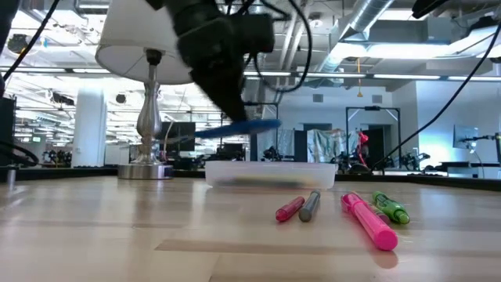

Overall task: Pick & place school supplies into a supply box
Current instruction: Put the blue scissors into the pink supply box

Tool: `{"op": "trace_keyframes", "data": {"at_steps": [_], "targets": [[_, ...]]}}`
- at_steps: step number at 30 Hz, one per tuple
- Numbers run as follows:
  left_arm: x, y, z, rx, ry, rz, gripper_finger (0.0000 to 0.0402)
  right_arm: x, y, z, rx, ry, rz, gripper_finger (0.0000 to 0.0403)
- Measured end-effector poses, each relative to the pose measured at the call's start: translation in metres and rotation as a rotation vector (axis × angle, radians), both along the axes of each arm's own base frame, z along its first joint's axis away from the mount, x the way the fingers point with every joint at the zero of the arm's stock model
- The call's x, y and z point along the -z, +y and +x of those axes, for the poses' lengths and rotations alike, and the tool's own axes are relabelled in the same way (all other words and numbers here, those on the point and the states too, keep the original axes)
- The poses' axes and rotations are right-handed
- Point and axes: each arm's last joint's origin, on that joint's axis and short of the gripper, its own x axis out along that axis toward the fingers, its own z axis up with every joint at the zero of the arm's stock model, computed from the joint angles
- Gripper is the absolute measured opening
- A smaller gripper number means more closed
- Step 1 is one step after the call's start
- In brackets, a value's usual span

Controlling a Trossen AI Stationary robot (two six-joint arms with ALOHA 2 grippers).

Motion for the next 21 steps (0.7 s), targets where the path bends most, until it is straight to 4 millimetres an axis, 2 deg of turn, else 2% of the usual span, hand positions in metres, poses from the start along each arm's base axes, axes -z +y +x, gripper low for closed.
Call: {"op": "trace_keyframes", "data": {"at_steps": [5, 13, 21], "targets": [[-0.020, 0.029, 0.014, -0.011, -0.077, 0.085, 0.0088, 0.000, 0.000, 0.000, 0.000, -0.004, 0.003, 0.0121], [-0.030, 0.090, 0.023, -0.041, -0.177, 0.147, 0.0088, 0.000, 0.001, 0.001, 0.000, -0.011, 0.008, 0.0121], [-0.039, 0.125, 0.028, -0.147, -0.312, 0.155, 0.0089, 0.000, 0.001, 0.002, 0.004, -0.019, 0.011, 0.0121]]}}
